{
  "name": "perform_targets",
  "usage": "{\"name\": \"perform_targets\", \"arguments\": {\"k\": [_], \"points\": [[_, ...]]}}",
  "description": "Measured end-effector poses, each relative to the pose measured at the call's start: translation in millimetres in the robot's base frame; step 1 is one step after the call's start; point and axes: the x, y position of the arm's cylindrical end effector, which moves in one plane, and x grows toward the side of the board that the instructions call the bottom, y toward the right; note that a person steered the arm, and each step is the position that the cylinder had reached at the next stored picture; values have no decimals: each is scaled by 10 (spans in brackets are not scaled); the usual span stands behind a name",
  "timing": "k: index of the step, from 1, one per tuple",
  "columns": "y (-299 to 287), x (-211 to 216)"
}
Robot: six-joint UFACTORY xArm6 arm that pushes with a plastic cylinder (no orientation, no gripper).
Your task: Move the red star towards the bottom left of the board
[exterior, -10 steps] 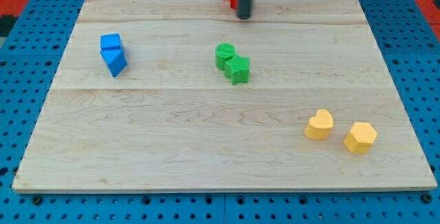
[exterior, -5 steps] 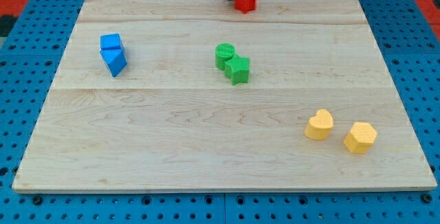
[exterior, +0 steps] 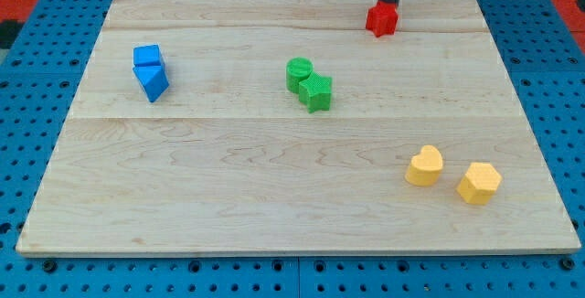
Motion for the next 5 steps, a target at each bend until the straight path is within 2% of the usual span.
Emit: {"name": "perform_targets", "arguments": {"k": [2, 5], "points": [[94, 664], [231, 824]]}}
